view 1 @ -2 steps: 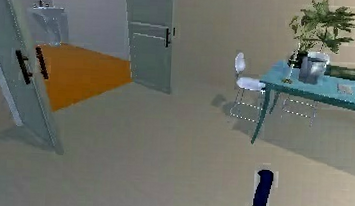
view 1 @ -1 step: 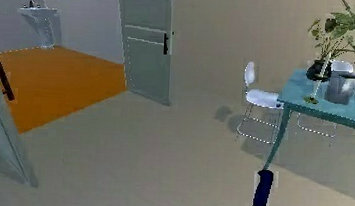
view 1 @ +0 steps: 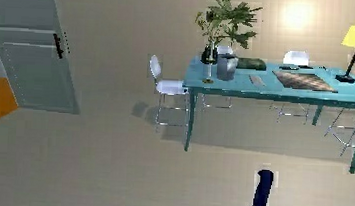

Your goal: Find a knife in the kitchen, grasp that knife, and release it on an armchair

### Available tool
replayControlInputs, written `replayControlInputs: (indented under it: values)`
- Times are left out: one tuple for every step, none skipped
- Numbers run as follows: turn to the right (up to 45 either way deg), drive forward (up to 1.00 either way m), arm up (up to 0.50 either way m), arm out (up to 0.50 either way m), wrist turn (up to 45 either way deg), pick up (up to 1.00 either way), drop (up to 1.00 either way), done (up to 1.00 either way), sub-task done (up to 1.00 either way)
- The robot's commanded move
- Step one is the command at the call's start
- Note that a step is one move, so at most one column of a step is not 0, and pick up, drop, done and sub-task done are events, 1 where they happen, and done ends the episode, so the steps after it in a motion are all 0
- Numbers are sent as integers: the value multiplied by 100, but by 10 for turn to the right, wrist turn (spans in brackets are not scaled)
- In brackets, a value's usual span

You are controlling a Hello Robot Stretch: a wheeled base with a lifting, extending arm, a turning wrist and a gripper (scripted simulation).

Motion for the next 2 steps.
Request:
replayControlInputs:
  values:
    - [0,25,0,0,0,0,0,0,0]
    - [-450,0,0,0,0,0,0,0,0]
